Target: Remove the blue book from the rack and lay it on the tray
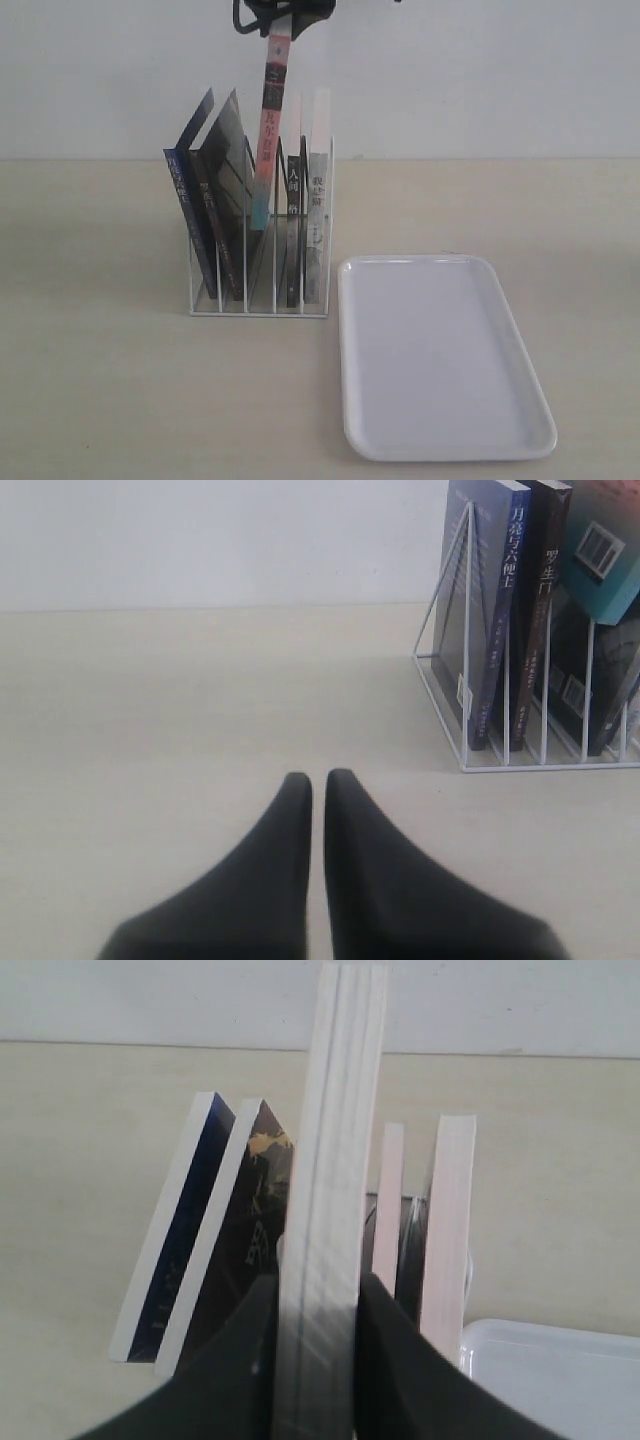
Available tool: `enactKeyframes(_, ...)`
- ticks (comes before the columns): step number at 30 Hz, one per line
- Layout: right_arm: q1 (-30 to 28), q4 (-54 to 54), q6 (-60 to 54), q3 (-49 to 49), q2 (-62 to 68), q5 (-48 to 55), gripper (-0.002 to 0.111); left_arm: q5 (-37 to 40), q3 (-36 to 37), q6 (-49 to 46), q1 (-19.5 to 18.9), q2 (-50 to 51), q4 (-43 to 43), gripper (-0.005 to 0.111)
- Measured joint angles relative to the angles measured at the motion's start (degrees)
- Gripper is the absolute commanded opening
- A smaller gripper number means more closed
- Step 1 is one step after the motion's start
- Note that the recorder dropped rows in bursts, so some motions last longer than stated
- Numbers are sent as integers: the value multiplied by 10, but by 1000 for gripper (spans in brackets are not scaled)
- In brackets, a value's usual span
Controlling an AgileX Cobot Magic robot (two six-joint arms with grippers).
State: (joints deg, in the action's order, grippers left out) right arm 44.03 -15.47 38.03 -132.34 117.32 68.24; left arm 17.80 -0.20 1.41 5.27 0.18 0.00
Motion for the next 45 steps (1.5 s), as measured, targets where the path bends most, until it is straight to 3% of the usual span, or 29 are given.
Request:
enactKeyframes(39,5,-2,7,0,102,-18,1,0,0,0,0,0,0,4)
enactKeyframes(42,5,-2,7,0,102,-18,20,0,0,0,0,0,0,4)
enactKeyframes(45,5,-5,5,0,102,-22,51,0,0,0,0,0,0,4)
